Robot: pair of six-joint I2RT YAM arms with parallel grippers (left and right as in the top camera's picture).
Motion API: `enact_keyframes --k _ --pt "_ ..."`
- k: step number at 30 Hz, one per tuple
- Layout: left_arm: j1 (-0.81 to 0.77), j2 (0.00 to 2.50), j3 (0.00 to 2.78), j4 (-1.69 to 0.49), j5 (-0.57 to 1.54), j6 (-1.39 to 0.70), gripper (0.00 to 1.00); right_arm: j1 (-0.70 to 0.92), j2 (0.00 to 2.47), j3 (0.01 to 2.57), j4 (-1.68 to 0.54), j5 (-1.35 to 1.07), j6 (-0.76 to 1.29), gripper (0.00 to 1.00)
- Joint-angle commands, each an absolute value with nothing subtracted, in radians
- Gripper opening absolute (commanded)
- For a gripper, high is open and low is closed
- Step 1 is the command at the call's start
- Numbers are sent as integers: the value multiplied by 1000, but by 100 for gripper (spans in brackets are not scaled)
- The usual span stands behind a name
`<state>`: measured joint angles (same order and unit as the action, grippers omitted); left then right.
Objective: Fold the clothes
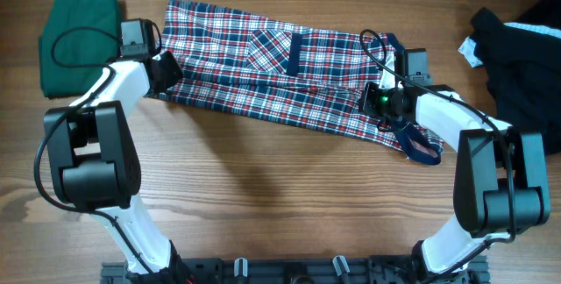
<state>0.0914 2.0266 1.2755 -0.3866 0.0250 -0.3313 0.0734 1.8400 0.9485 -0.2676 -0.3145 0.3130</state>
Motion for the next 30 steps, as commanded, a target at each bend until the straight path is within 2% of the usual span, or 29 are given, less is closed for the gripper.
enact_keyframes --k 1,19,30 --pt "85 2058 1275 -316 29 -322 4 76 1895 938 -274 -288 317 4" --pt "85 2058 1275 4 29 -323 4 76 1895 938 -285 -287 317 4" --pt "80 2109 1275 4 37 -349 4 76 1895 938 -303 -289 326 4"
